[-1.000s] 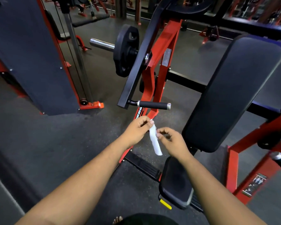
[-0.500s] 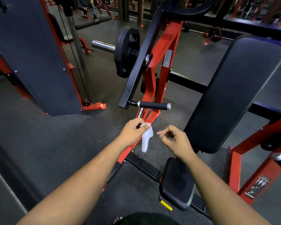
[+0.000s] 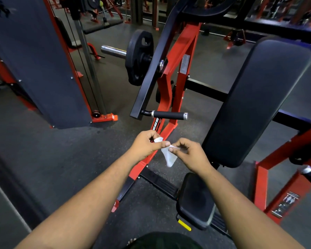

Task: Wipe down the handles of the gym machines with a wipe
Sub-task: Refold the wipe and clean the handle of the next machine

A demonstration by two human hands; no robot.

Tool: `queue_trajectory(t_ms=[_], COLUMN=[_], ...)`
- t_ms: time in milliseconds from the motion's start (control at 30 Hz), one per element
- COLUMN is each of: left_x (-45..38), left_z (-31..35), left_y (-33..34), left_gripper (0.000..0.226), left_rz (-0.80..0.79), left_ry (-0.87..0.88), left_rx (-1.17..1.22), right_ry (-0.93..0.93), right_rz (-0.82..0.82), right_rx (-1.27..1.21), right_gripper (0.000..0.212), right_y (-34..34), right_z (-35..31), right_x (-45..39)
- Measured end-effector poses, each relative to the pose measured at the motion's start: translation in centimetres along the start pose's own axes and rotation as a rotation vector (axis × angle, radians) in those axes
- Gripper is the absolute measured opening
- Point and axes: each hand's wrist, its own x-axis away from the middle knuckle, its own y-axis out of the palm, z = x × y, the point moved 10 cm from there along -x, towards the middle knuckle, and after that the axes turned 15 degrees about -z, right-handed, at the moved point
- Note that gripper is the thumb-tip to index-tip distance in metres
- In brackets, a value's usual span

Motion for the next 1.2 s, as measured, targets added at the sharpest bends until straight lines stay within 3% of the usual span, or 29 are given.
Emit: queue_trajectory(t_ms=[100, 267, 400, 500, 600, 667, 733, 867, 967, 1067, 1200], left_x=[0.4, 0.9, 0.9, 1.1, 1.3, 1.3, 1.4, 1.6, 2.2, 2.4, 2.3], left_z=[-0.5, -0.4, 0.0, -0.3, -1.2, -1.4, -1.3, -1.7, -2.3, -2.7, -2.4], left_y=[0.3, 1.4, 1.8, 3.6, 3.9, 3.5, 3.8, 4.9, 3.1, 1.3, 0.4], left_gripper=[0.048, 0.051, 0.035, 0.036, 0.024, 0.025, 0.013, 0.022, 0.021, 0.022, 0.024], left_rz=[0.040, 0.063, -0.005, -0.221, -0.304, -0.261, -0.187, 0.030, 0.207, 0.223, 0.216], left_ry=[-0.027, -0.037, -0.009, -0.096, -0.169, -0.165, -0.154, -0.201, -0.233, -0.206, -0.154], left_rx=[0.084, 0.284, 0.348, 0.270, 0.092, 0.172, 0.433, 0.736, 0.575, 0.375, 0.213], right_ry=[0.014, -0.056, -0.012, 0.071, 0.118, 0.122, 0.150, 0.229, 0.343, 0.409, 0.338], right_rz=[0.032, 0.151, 0.036, 0.057, 0.145, 0.148, 0.134, 0.050, 0.061, 0.163, 0.224], right_rx=[-0.028, 0.239, -0.170, -0.583, -0.601, -0.678, -0.838, -1.091, -1.094, -1.150, -1.198], right_gripper=[0.025, 0.027, 0.015, 0.015, 0.019, 0.018, 0.014, 0.038, 0.057, 0.046, 0.030], right_y=[-0.3, -1.1, -0.9, -1.1, -2.5, -2.6, -1.8, 0.9, 1.7, 1.6, 1.4], right_z=[0.2, -1.1, 0.8, 1.7, 1.9, 2.1, 2.7, 3.7, 5.5, 7.6, 7.8], right_x=[0.5, 1.3, 1.1, 1.7, 2.2, 2.4, 2.6, 3.0, 3.8, 4.3, 4.2])
